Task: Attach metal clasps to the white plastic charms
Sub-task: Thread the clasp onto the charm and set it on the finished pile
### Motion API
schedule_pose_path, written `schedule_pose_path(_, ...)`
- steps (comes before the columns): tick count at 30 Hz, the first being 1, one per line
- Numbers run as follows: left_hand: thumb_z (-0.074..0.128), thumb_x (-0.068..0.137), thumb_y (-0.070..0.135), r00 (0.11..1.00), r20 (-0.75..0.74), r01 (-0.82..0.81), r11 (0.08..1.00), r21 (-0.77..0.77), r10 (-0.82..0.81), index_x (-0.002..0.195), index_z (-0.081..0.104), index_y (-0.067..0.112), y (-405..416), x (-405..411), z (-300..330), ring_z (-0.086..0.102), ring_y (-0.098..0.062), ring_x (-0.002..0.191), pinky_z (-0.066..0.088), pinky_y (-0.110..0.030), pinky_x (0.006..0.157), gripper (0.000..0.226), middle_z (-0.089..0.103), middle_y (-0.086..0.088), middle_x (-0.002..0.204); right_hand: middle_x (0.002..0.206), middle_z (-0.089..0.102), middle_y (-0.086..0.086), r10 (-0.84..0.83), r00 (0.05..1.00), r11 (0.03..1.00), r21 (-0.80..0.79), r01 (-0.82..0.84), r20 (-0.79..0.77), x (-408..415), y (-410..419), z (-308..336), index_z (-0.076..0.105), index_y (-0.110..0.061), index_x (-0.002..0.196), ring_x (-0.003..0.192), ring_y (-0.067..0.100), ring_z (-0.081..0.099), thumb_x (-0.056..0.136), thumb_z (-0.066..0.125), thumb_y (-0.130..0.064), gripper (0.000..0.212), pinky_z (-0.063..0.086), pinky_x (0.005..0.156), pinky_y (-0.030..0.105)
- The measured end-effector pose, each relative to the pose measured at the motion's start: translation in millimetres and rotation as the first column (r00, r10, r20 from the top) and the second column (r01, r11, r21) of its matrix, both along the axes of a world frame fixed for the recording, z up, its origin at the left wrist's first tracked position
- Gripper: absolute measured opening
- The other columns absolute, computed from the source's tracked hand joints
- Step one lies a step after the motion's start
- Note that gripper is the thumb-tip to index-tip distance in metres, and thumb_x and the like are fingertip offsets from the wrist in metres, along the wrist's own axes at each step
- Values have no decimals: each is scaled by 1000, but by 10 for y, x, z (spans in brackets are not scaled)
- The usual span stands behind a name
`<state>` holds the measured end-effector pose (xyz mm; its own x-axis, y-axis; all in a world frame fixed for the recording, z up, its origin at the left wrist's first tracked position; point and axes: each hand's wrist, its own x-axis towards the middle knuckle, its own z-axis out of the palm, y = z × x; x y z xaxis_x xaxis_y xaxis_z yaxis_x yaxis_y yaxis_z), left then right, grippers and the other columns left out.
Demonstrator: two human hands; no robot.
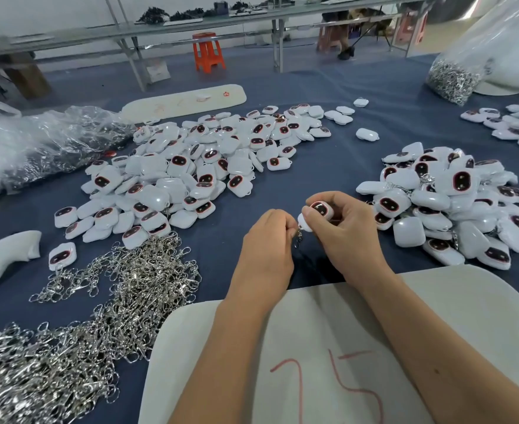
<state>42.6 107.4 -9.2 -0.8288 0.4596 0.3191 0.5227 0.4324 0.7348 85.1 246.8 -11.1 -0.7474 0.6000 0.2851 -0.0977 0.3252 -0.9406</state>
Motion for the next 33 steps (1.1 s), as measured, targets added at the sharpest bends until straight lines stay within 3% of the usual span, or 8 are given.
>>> schedule_pose_path(4,45,94,8,997,38,-59,998,-12,60,78,48,23,35,37,13,53,-20,82,49,-45,71,22,55,8,86,81,72,-12,-27,1000,998,64,27,-5,11,-14,-11,72,-22,90,73,5,66,89,77,-18,6,55,73,24)
schedule_pose_path(12,47,95,6,988,36,-146,986,-84,149,84,52,21,94,69,39,52,-19,82,45,-35,71,19,56,5,91,80,73,-10,-40,999,982,182,45,-35,33,-65,-7,70,-20,92,75,9,69,89,78,-20,8,53,72,20)
schedule_pose_path(16,52,96,8,992,33,-127,988,83,125,83,55,18,97,78,48,53,-14,82,44,-30,71,17,58,7,88,82,73,-6,-20,1000,1000,-19,20,-20,37,-46,16,70,-18,92,73,10,68,92,77,-20,7,55,71,27)
schedule_pose_path(22,62,94,9,988,-156,22,982,187,8,94,62,22,46,7,55,56,-13,94,45,-27,78,13,60,13,95,67,64,-10,82,991,919,-378,-116,-106,75,-9,77,70,-12,92,55,6,56,98,70,-13,7,43,48,17)
schedule_pose_path(27,68,89,13,986,-169,36,975,221,2,101,65,26,11,-30,52,61,-12,98,51,-26,73,18,61,15,100,62,58,-7,160,980,875,-443,-198,-122,87,-5,103,69,-13,90,46,4,47,101,66,-11,12,33,40,15)
schedule_pose_path(30,70,90,11,982,-188,45,972,232,-1,94,69,22,-3,-48,65,63,-11,91,50,-21,71,12,64,13,94,62,58,-6,180,976,869,-444,-216,-122,88,-11,104,69,-13,89,45,4,46,101,66,-12,12,31,39,15)
schedule_pose_path(33,70,90,5,976,-217,33,975,219,16,86,70,16,-28,-65,69,62,-13,83,50,-28,72,12,65,10,86,62,57,-7,182,977,872,-440,-214,-115,90,-20,110,69,-13,89,46,4,47,101,67,-13,11,31,40,15)
